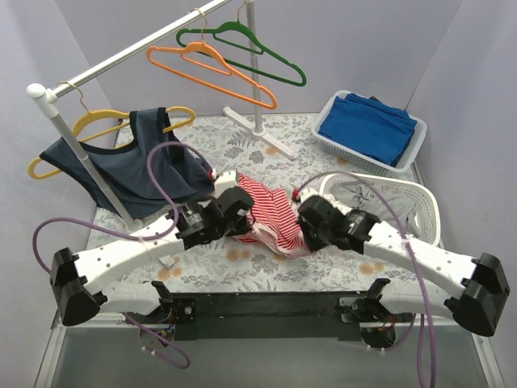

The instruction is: Place the tank top on the hanger

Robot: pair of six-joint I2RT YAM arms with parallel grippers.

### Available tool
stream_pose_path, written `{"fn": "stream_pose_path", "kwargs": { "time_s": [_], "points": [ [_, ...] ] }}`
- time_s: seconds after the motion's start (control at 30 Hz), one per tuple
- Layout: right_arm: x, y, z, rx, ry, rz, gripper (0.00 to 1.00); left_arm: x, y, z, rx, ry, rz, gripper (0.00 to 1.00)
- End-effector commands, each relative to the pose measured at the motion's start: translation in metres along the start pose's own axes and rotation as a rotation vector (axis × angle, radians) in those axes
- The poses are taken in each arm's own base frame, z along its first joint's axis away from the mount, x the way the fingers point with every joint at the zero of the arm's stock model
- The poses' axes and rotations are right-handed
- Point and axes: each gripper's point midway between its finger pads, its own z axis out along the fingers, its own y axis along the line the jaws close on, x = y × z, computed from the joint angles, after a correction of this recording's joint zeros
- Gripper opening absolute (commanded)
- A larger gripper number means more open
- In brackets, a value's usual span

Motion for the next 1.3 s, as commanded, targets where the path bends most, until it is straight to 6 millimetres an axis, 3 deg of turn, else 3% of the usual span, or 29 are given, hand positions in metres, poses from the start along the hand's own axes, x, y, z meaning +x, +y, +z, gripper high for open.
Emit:
{"fn": "stream_pose_path", "kwargs": {
  "time_s": [0.0, 0.07, 0.1, 0.23, 0.43, 0.6, 0.63, 0.73, 0.77, 0.8, 0.87, 0.9, 0.97, 1.0, 1.07, 1.13, 1.2, 1.23, 1.27],
  "points": [
    [-0.210, 0.004, -0.183, 0.004, -0.719, 0.144, 0.01, -0.144, -0.060, -0.133, 0.172, -0.330, 0.027, 0.00],
    [-0.237, -0.001, -0.213, 0.032, -0.810, 0.158, 0.01, -0.168, -0.082, -0.152, 0.216, -0.372, 0.067, 0.00],
    [-0.256, -0.006, -0.251, 0.033, -0.903, 0.193, 0.01, -0.192, -0.097, -0.181, 0.285, -0.434, 0.041, 0.00],
    [-0.289, -0.013, -0.307, 0.056, -1.048, 0.213, 0.01, -0.225, -0.123, -0.216, 0.376, -0.520, 0.066, 0.00],
    [-0.311, -0.010, -0.333, 0.044, -1.125, 0.222, 0.01, -0.240, -0.125, -0.211, 0.328, -0.582, 0.057, 0.00],
    [-0.326, -0.011, -0.334, 0.074, -1.144, 0.246, 0.01, -0.252, -0.113, -0.211, 0.245, -0.634, 0.028, 0.00],
    [-0.327, -0.013, -0.331, 0.095, -1.138, 0.247, 0.01, -0.251, -0.111, -0.207, 0.229, -0.634, 0.033, 0.00],
    [-0.324, -0.028, -0.292, 0.174, -1.065, 0.256, 0.01, -0.233, -0.100, -0.174, 0.170, -0.568, 0.051, 0.00],
    [-0.320, -0.033, -0.283, 0.167, -1.049, 0.289, 0.01, -0.216, -0.091, -0.148, 0.122, -0.516, 0.073, 0.00],
    [-0.309, -0.046, -0.241, 0.184, -0.962, 0.290, 0.01, -0.207, -0.084, -0.138, 0.105, -0.488, 0.070, 0.00],
    [-0.288, -0.059, -0.206, 0.135, -0.880, 0.366, 0.01, -0.186, -0.071, -0.119, 0.114, -0.413, 0.033, 0.00],
    [-0.264, -0.069, -0.163, 0.116, -0.773, 0.377, 0.01, -0.160, -0.057, -0.090, 0.075, -0.341, 0.048, 0.00],
    [-0.242, -0.068, -0.134, 0.037, -0.719, 0.382, 0.01, -0.138, -0.054, -0.079, 0.134, -0.283, 0.019, 0.02],
    [-0.215, -0.069, -0.100, 0.033, -0.630, 0.378, 0.01, -0.110, -0.038, -0.055, 0.097, -0.219, 0.046, 0.08],
    [-0.200, -0.064, -0.086, -0.001, -0.588, 0.365, 0.02, -0.092, -0.037, -0.047, 0.141, -0.174, 0.062, 0.25],
    [-0.190, -0.057, -0.076, -0.043, -0.566, 0.326, 0.19, -0.092, -0.042, -0.050, 0.187, -0.186, 0.073, 0.47],
    [-0.193, -0.052, -0.084, -0.071, -0.588, 0.279, 0.39, -0.099, -0.049, -0.058, 0.222, -0.208, 0.101, 0.60],
    [-0.200, -0.050, -0.094, -0.081, -0.616, 0.262, 0.44, -0.109, -0.055, -0.067, 0.241, -0.234, 0.099, 0.68],
    [-0.204, -0.049, -0.100, -0.089, -0.629, 0.243, 0.48, -0.115, -0.056, -0.070, 0.233, -0.250, 0.104, 0.84]
  ]
}}
